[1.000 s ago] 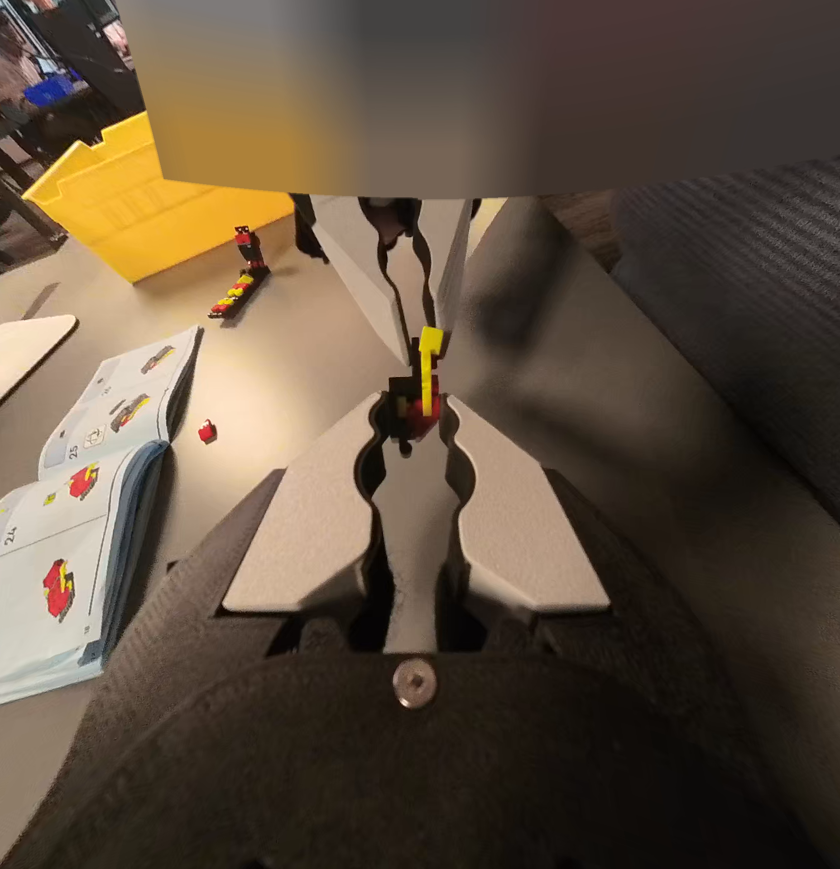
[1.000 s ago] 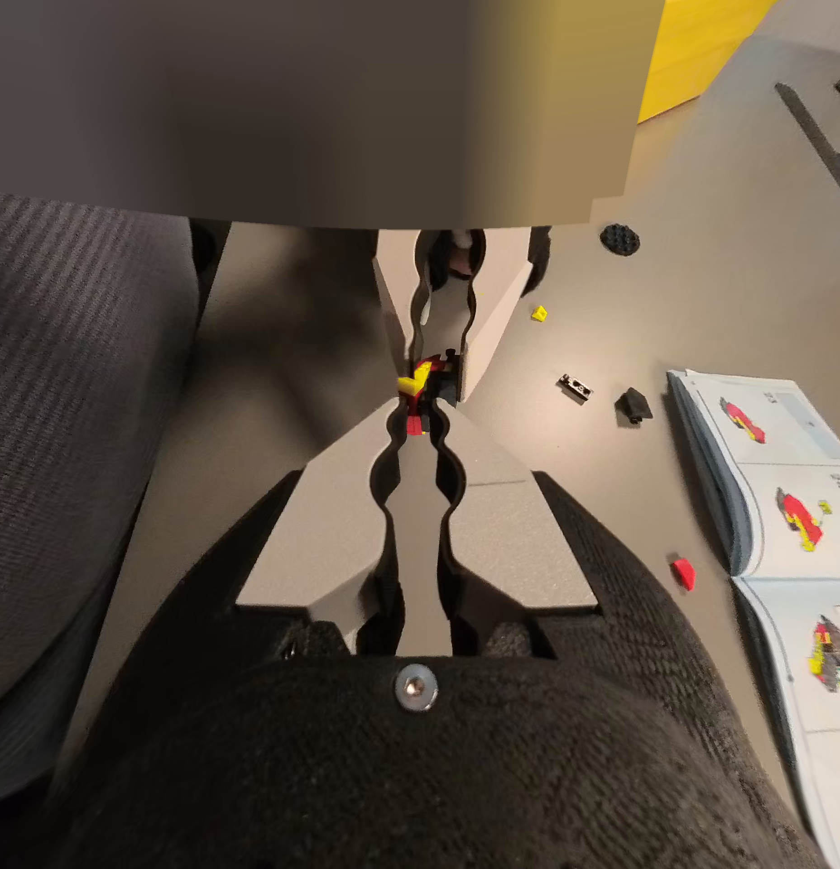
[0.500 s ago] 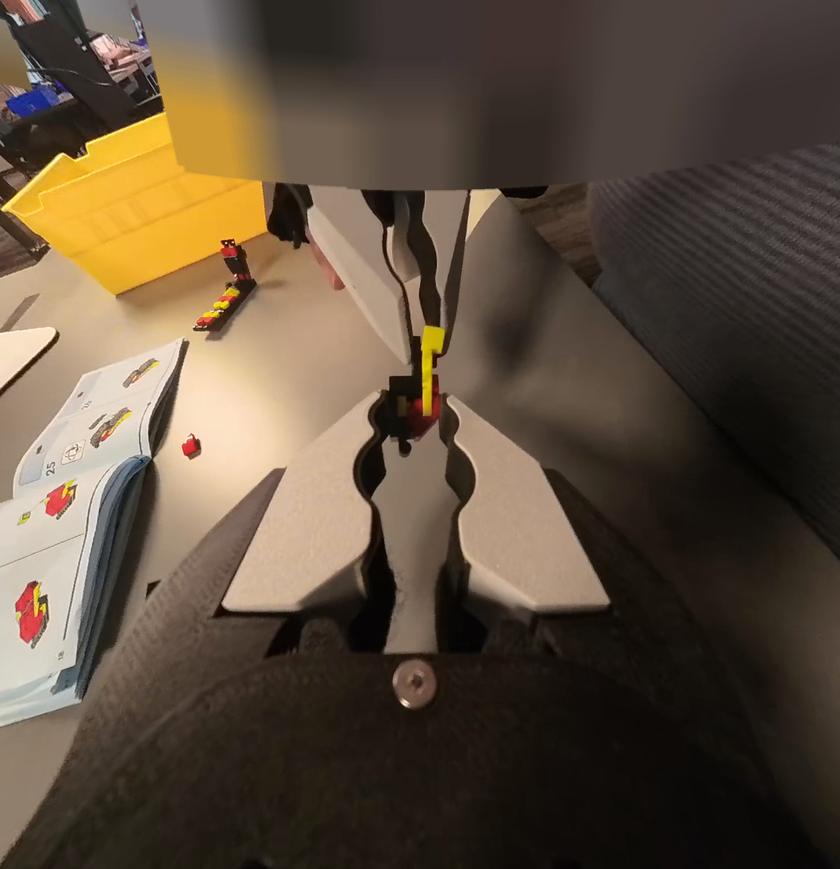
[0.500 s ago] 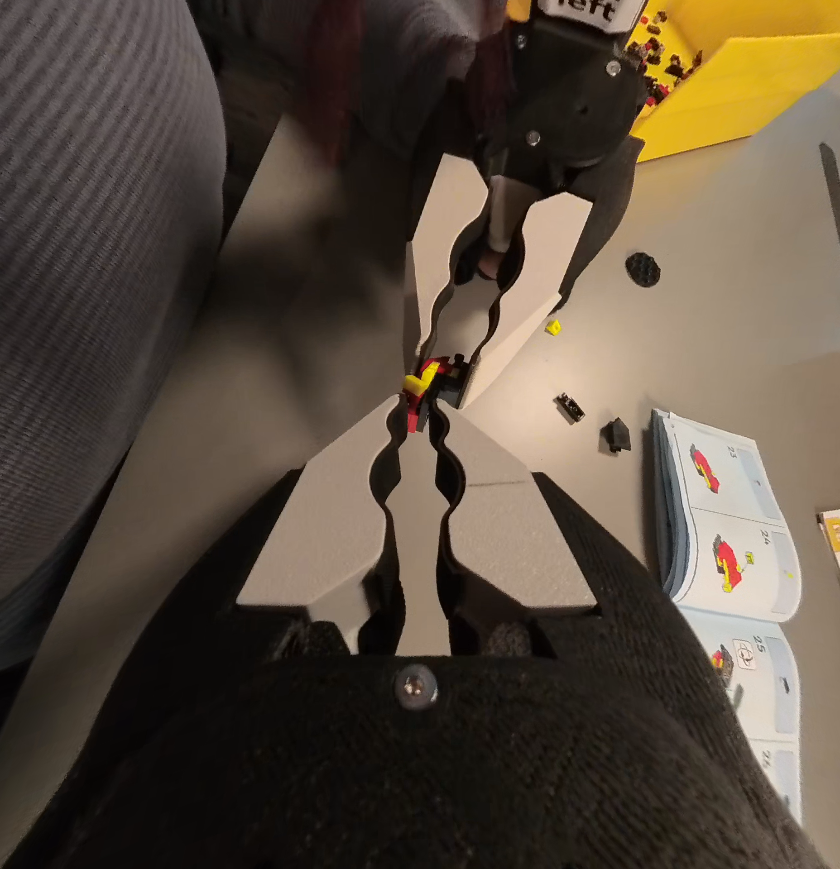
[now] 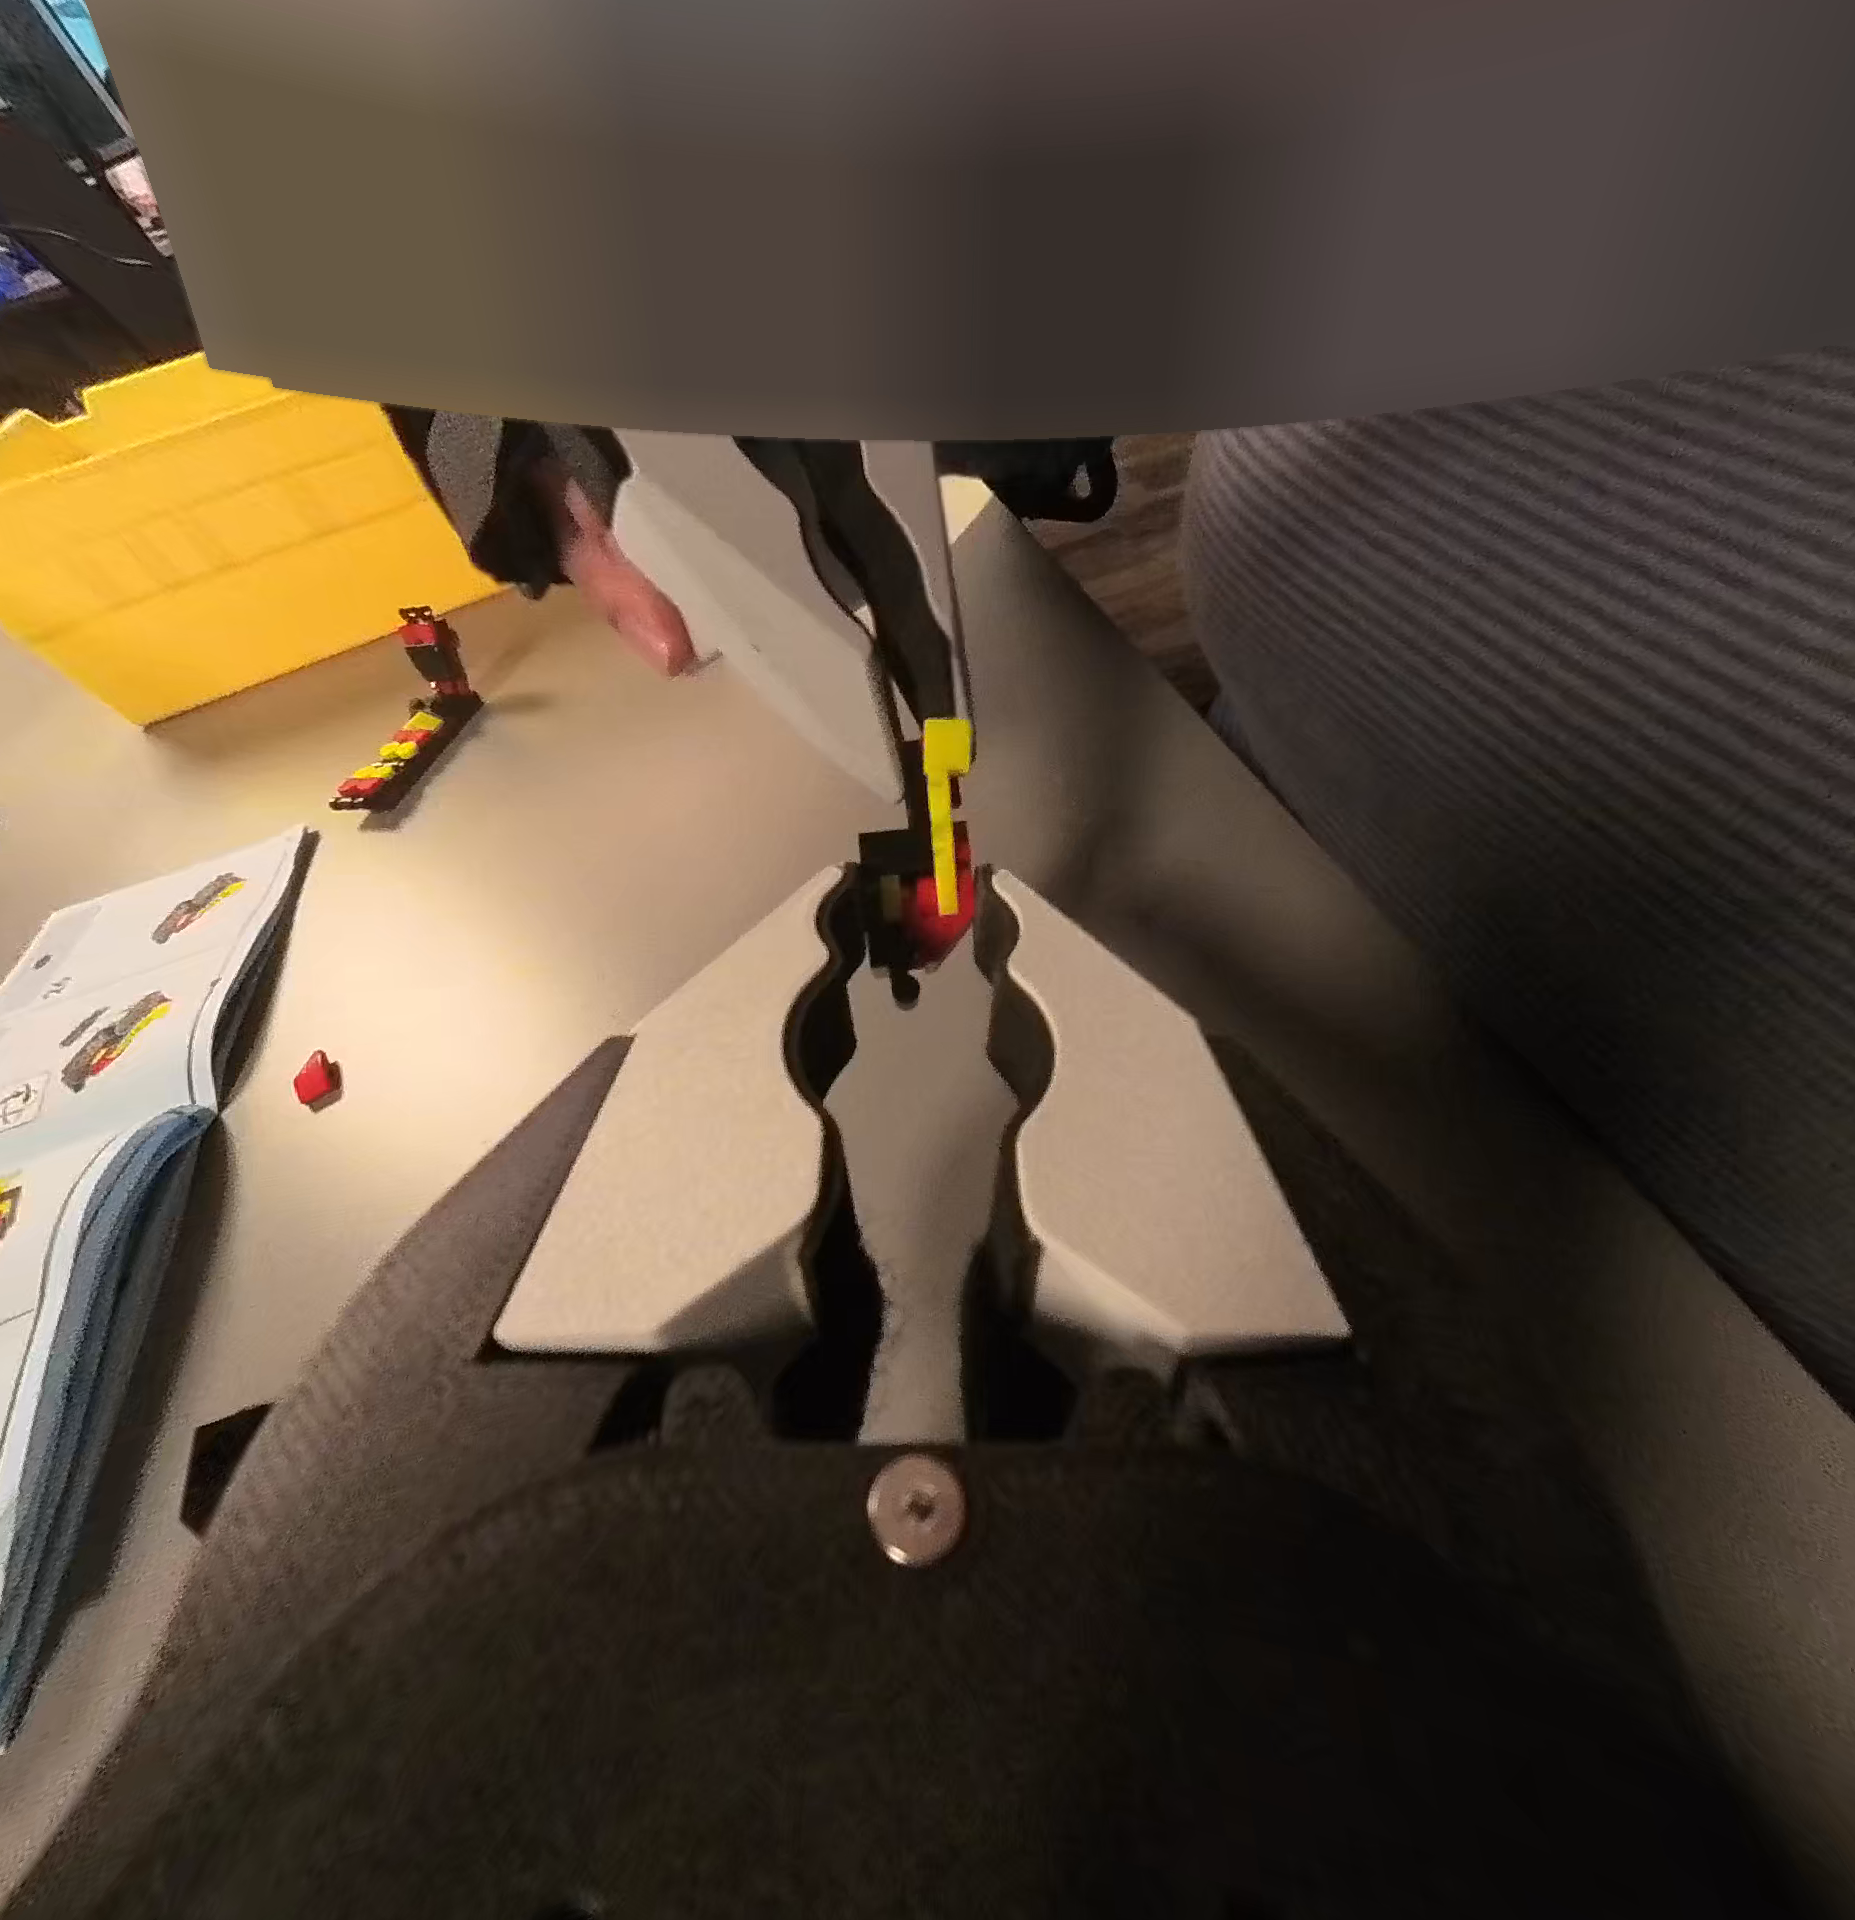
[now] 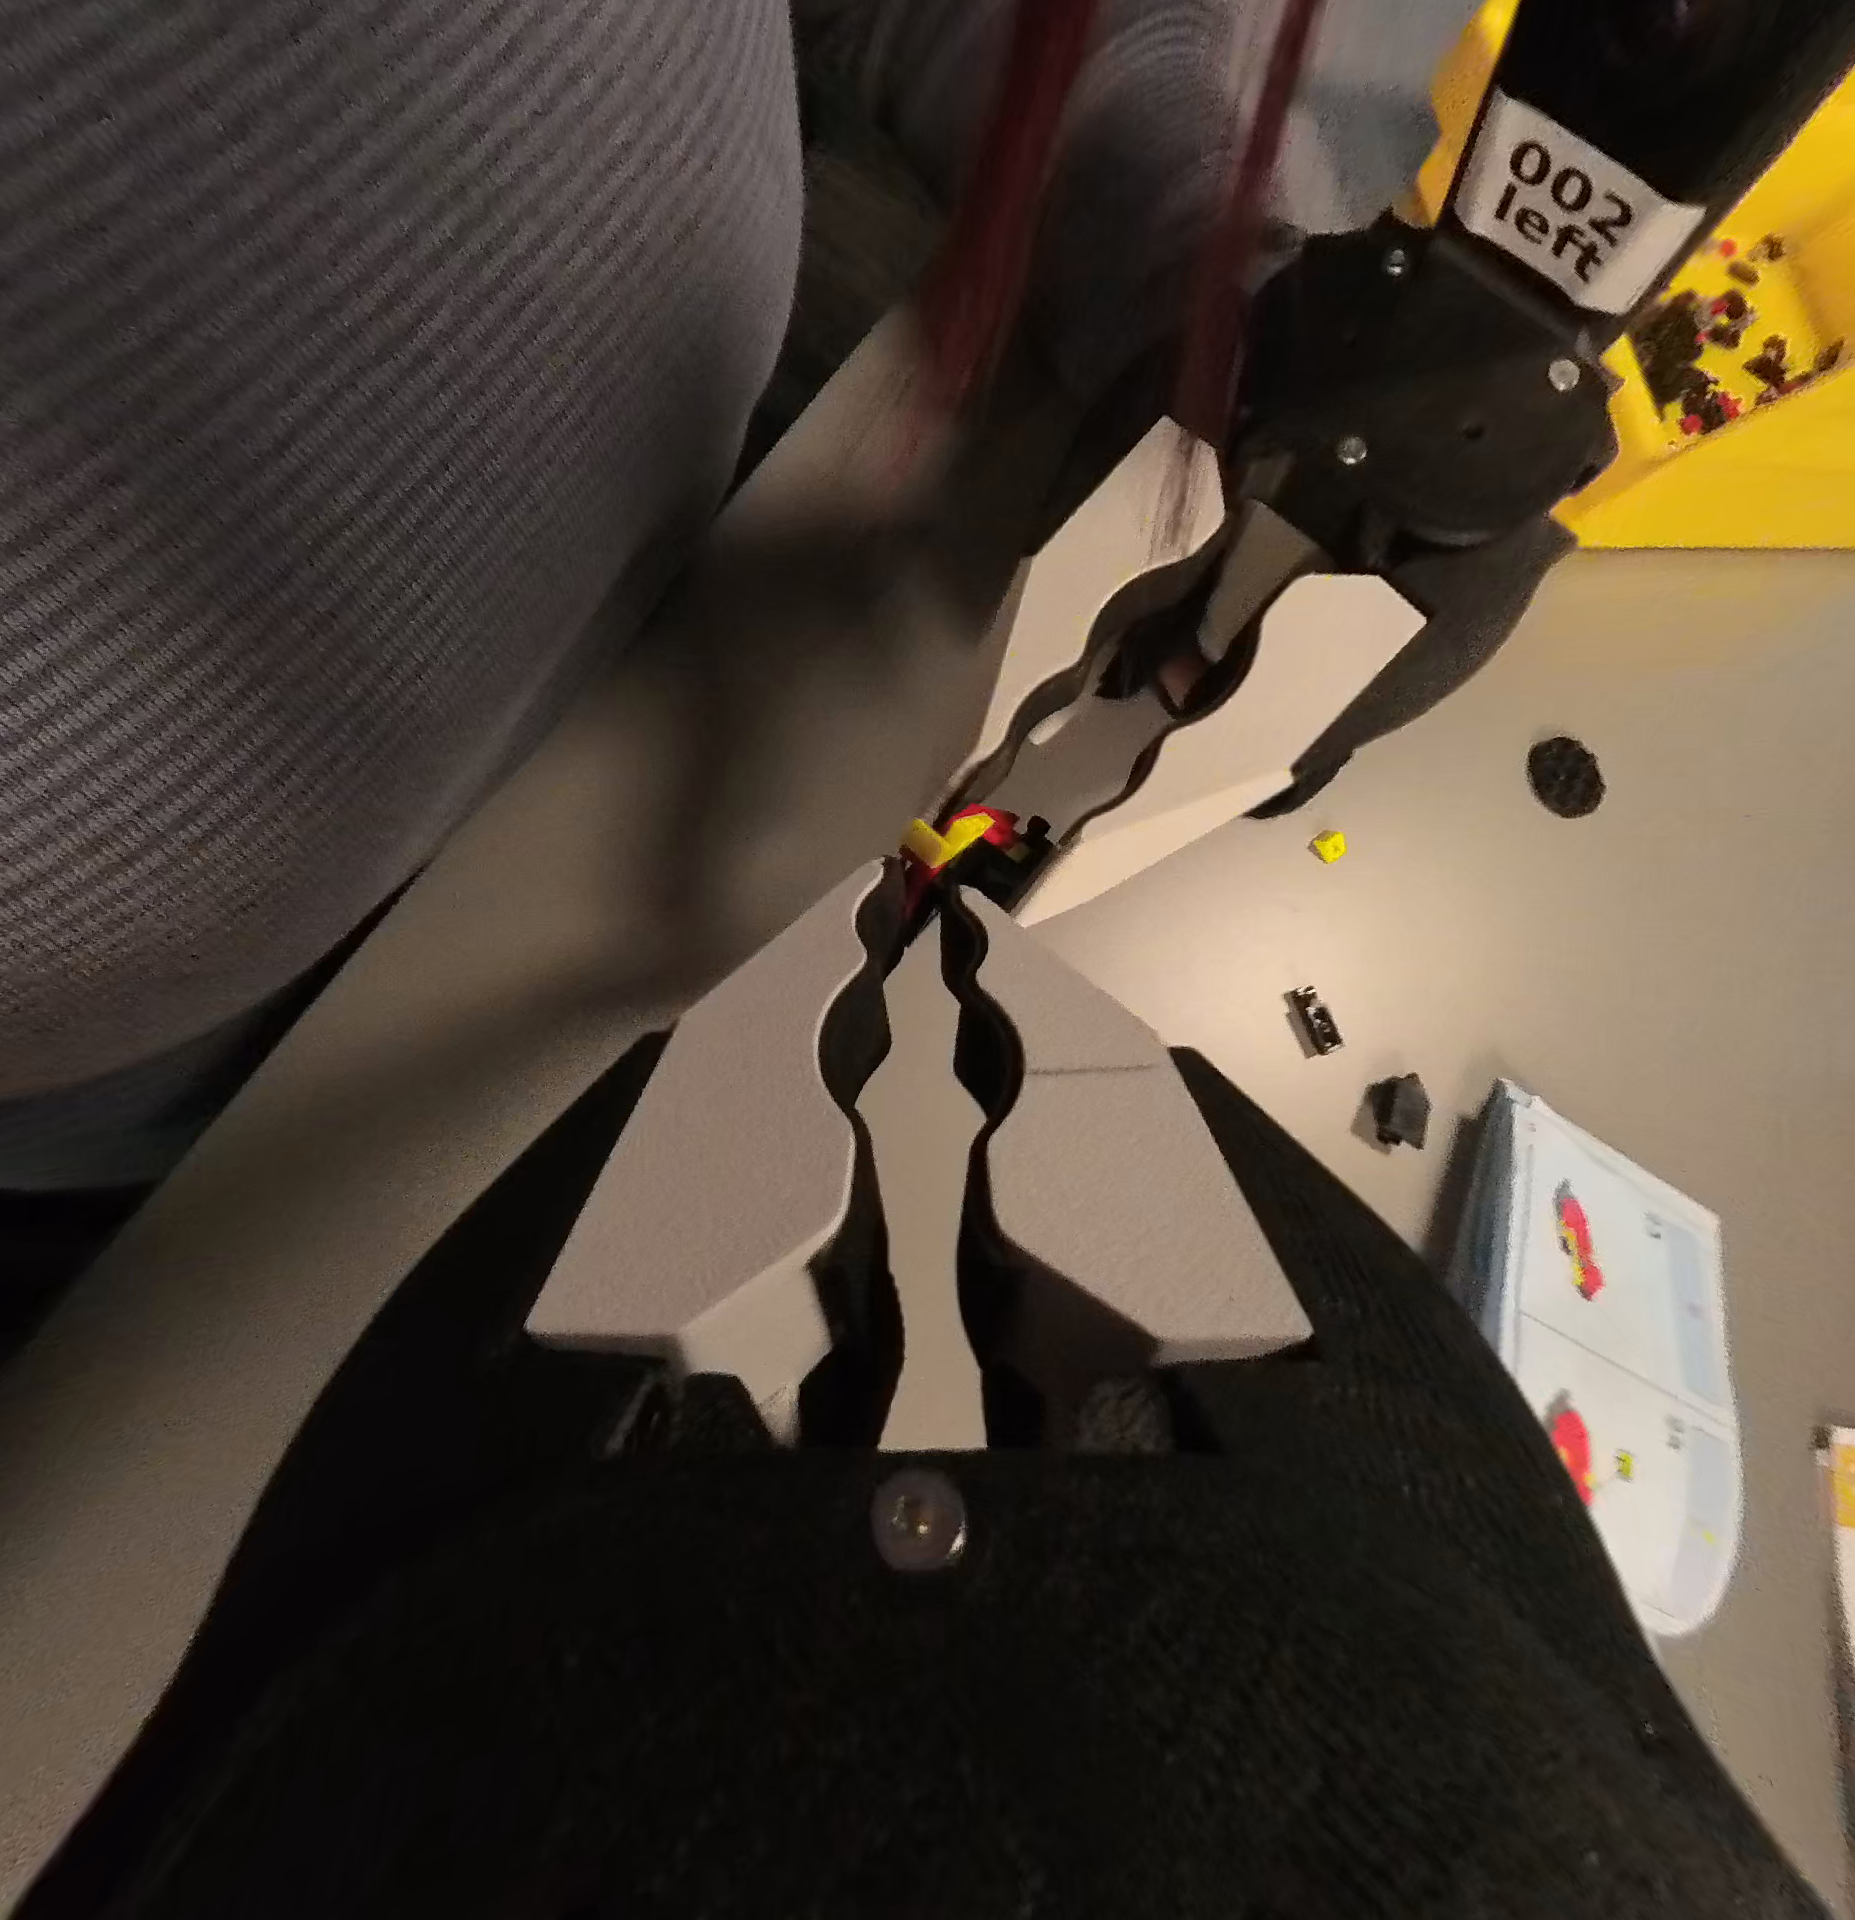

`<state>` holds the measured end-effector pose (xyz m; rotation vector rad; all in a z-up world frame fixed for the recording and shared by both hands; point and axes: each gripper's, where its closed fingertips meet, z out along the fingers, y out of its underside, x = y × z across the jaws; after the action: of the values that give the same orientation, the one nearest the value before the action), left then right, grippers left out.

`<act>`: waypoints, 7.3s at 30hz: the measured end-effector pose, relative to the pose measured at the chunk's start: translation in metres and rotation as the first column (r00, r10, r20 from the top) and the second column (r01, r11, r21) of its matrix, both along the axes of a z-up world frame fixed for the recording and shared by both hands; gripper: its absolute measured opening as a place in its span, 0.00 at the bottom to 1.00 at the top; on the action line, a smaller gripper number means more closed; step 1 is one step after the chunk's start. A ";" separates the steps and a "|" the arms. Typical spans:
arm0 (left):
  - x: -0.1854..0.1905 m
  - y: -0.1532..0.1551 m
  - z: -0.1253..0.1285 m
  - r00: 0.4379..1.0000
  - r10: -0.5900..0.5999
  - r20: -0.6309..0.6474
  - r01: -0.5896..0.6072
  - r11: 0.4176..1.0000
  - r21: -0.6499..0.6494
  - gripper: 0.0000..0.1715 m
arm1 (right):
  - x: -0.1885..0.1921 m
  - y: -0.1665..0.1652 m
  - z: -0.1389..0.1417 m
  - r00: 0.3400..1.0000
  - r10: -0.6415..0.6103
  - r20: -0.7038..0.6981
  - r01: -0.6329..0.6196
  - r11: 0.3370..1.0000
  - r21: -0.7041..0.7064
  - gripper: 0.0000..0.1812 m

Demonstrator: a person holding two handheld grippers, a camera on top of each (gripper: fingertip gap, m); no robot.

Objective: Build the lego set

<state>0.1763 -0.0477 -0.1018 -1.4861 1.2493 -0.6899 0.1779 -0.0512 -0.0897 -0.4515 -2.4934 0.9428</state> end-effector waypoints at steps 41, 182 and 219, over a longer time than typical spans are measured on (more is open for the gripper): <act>-0.074 0.048 0.059 0.756 0.280 0.592 -0.092 0.940 -0.327 0.11 | -0.055 0.077 0.017 0.526 -0.304 -0.794 0.415 0.907 -0.073 0.33; -0.151 0.087 0.045 0.625 0.737 0.257 -0.778 0.561 0.283 0.23 | -0.057 0.115 -0.025 0.783 -0.501 0.368 0.498 0.860 0.112 0.14; -0.154 0.031 -0.052 0.788 0.507 -0.351 -0.602 0.753 -0.266 0.14 | -0.074 0.189 0.034 0.492 -0.651 -0.577 0.456 0.758 -0.466 0.06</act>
<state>0.0221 -0.0170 -0.1537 -2.1981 0.7924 -0.3280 0.1040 0.1378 -0.0555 -0.7513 -1.3539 0.9127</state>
